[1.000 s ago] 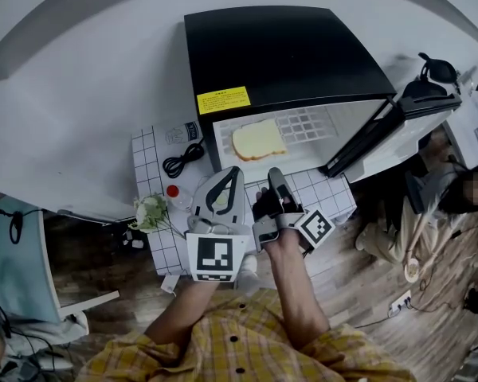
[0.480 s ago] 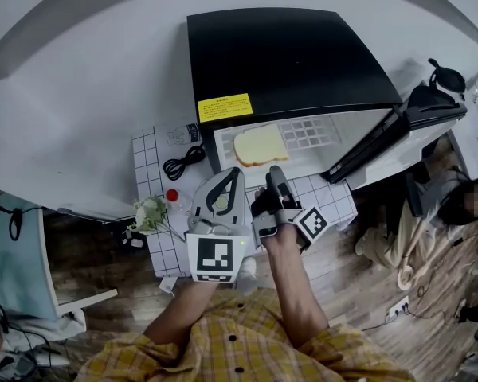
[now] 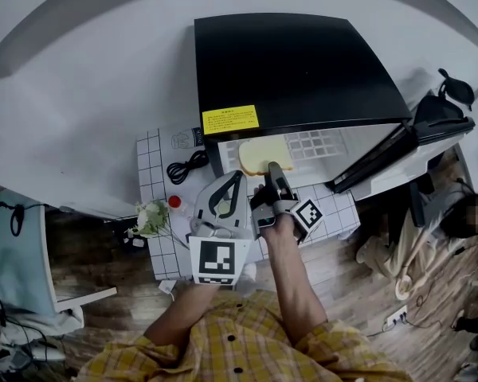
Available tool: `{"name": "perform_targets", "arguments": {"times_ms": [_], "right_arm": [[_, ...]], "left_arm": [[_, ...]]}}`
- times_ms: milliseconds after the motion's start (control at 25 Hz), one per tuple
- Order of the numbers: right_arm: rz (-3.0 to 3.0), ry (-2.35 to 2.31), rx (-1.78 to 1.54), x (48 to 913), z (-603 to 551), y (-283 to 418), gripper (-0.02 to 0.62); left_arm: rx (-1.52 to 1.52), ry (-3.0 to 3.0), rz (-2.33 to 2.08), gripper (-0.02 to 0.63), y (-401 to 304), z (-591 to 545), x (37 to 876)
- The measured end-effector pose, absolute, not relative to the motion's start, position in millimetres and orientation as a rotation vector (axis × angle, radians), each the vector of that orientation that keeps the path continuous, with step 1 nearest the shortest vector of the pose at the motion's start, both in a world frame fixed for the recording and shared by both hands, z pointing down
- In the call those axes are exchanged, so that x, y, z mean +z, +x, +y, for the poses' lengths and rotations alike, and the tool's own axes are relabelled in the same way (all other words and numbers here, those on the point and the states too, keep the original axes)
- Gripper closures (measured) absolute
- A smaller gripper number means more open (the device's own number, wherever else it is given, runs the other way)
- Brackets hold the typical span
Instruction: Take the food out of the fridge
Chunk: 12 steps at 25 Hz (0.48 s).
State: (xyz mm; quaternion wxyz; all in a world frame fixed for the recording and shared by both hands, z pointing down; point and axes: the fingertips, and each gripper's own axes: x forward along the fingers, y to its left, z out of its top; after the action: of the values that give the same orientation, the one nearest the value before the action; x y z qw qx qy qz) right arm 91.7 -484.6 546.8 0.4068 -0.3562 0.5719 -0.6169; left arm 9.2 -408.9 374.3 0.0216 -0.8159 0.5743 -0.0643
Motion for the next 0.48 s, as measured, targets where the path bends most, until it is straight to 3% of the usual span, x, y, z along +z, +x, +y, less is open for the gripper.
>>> {"name": "perform_targets", "arguments": {"times_ms": [200,480], "right_arm": [[1.426,-0.895,-1.583,550.7,-493.5,86.2,0.358],[1.440,-0.914,-1.590,548.0,-495.0,84.1,0.477]], "left_arm": [[-0.217,-2.521,1.794,0.599,5.5,-414.4,376.7],[-0.217,-2.525,1.816,0.599,2.6,-417.5,380.0]]}}
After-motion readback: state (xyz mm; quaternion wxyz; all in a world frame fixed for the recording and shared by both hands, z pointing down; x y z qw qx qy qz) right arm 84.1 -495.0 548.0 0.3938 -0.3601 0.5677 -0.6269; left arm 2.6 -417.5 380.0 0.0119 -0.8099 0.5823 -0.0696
